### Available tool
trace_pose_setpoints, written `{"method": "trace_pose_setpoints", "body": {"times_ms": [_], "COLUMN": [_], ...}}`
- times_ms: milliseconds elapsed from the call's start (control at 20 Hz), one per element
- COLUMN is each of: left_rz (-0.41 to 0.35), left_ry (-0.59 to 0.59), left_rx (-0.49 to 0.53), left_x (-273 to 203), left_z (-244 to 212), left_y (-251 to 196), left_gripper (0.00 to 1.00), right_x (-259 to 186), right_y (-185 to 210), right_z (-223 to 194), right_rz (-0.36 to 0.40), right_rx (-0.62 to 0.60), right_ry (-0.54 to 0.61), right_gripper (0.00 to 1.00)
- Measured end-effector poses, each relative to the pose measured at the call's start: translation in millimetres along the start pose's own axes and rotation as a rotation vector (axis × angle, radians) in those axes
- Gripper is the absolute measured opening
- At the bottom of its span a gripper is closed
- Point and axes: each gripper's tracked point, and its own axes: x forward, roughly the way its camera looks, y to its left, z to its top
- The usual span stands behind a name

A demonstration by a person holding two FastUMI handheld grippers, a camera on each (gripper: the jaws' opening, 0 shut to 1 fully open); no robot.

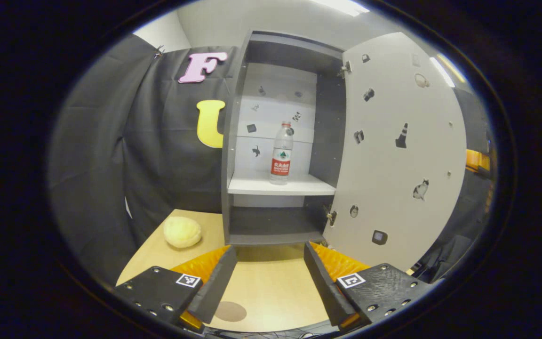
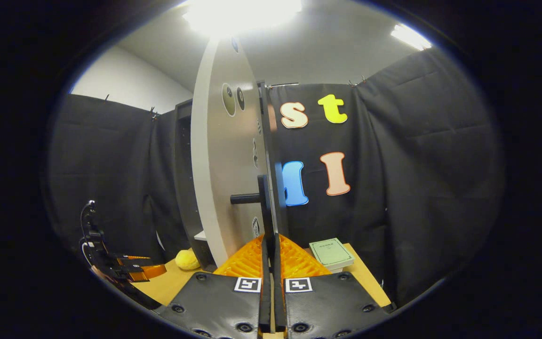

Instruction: Open the cabinet door with the right hand, grasp the bottle in the cabinet with the left hand and place it on the coaster, then close the cabinet door with the right hand.

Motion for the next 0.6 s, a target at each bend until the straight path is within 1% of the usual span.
{"method": "trace_pose_setpoints", "body": {"times_ms": [50, 100, 150, 200, 250, 300, 350, 400, 450, 500, 550, 600], "left_rz": [0.004, 0.011, 0.024, 0.040, 0.055, 0.069, 0.079, 0.092, 0.097, 0.092, 0.082, 0.080], "left_ry": [0.000, -0.004, -0.010, -0.019, -0.030, -0.039, -0.048, -0.051, -0.049, -0.051, -0.059, -0.063], "left_rx": [0.006, 0.017, 0.034, 0.052, 0.065, 0.071, 0.067, 0.057, 0.042, 0.027, 0.016, 0.019], "left_x": [3, 7, 11, 18, 23, 30, 38, 45, 52, 58, 65, 71], "left_z": [4, 9, 15, 24, 30, 38, 46, 55, 59, 64, 70, 76], "left_y": [-2, -2, -1, 0, 2, 2, 1, -1, -5, -10, -17, -21], "left_gripper": [0.89, 0.92, 0.87, 0.87, 0.89, 0.87, 0.89, 0.89, 0.89, 0.87, 0.89, 0.87], "right_x": [-1, -7, -13, -19, -23, -24, -25, -24, -24, -26, -27, -28], "right_y": [-1, 7, 10, 12, 7, -9, -18, -25, -27, -36, -49, -54], "right_z": [-4, -7, -9, -11, -10, -10, -11, -13, -15, -14, -13, -8], "right_rz": [0.010, 0.032, 0.044, 0.061, 0.062, 0.057, 0.059, 0.058, 0.057, 0.051, 0.028, 0.033], "right_rx": [0.016, 0.051, 0.091, 0.131, 0.148, 0.147, 0.137, 0.124, 0.110, 0.090, 0.064, 0.046], "right_ry": [0.025, 0.045, 0.062, 0.073, 0.075, 0.080, 0.089, 0.094, 0.099, 0.100, 0.103, 0.094], "right_gripper": [0.05, 0.14, 0.18, 0.27, 0.38, 0.60, 0.75, 0.89, 0.97, 1.00, 1.00, 0.98]}}
